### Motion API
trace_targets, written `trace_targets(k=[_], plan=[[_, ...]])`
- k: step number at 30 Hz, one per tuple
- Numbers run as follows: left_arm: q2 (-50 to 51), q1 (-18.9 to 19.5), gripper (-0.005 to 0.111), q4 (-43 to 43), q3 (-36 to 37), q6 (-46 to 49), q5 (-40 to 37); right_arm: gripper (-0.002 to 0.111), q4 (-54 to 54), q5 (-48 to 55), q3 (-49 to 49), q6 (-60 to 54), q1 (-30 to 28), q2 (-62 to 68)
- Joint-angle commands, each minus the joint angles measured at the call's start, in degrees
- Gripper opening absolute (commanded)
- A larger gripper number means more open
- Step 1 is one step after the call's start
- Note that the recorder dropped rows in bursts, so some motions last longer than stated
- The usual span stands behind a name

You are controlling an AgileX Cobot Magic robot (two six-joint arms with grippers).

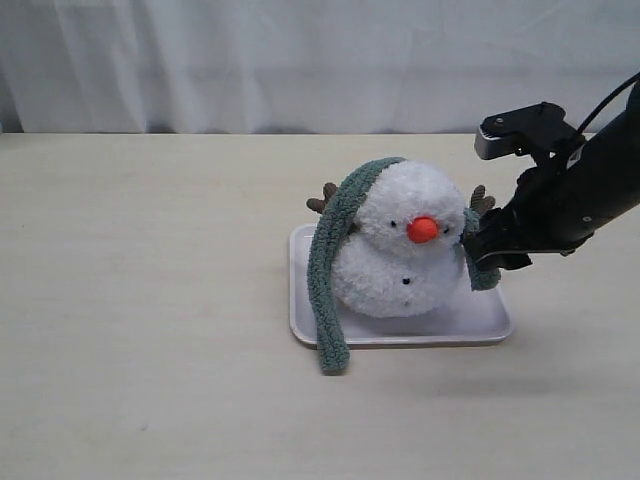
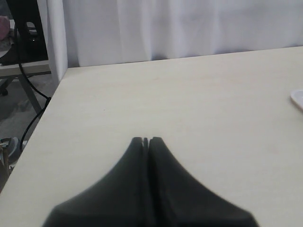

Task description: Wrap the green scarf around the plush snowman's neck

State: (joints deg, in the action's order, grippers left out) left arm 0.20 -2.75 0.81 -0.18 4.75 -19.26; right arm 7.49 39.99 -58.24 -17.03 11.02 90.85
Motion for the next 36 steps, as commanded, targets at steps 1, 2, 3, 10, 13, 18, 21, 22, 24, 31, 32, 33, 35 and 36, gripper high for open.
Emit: trace_targets(k=[1,2,3,10,13,18,21,22,24,31,32,33,35,36], plan=[[-0.20,0.16,0.000,-0.08,0.18,-0.28,0.74,0.057,1.02,-3.05,0.29,0.34,-0.35,2.12],[-0.20,0.16,0.000,-0.08,0.18,-0.28,0.74,0.057,1.02,-3.50,0.29,0.34,-0.24,2.58],[-0.20,0.16,0.000,-0.08,0.18,-0.28,0.74,0.056,1.02,-3.83,0.29,0.34,-0.24,3.10],[-0.20,0.16,0.000,-0.08,0.18,-0.28,0.74,0.016,1.02,-4.83,0.97,1.21,-0.24,5.23],[-0.20,0.16,0.000,-0.08,0.18,-0.28,0.74,0.004,1.02,-4.02,0.97,1.20,-0.24,4.97],[-0.20,0.16,0.000,-0.08,0.18,-0.28,0.74,0.004,1.02,-0.93,0.97,0.39,-0.24,2.46],[-0.20,0.16,0.000,-0.08,0.18,-0.28,0.74,0.004,1.02,0.63,1.04,0.31,-0.24,1.82],[-0.20,0.16,0.000,-0.08,0.18,-0.28,0.74,0.004,1.02,1.15,1.48,0.16,-0.24,1.82],[-0.20,0.16,0.000,-0.08,0.18,-0.28,0.74,0.004,1.02,0.87,3.16,0.17,-0.24,1.82],[-0.20,0.16,0.000,-0.08,0.18,-0.28,0.74,0.004,1.67,3.80,3.95,-0.18,-0.24,1.70],[-0.20,0.16,0.000,-0.08,0.18,-0.28,0.74,0.004,2.53,3.80,3.95,-0.39,-0.24,1.70],[-0.20,0.16,0.000,-0.08,0.18,-0.28,0.74,0.004,3.53,3.80,3.95,-1.09,-0.24,1.70],[-0.20,0.16,0.000,-0.08,0.18,-0.28,0.74,0.004,6.34,3.80,4.05,-3.23,-0.24,1.70],[-0.20,0.16,0.000,-0.08,0.18,-0.28,0.74,0.004,7.96,3.68,4.53,-4.64,-0.24,1.70]])
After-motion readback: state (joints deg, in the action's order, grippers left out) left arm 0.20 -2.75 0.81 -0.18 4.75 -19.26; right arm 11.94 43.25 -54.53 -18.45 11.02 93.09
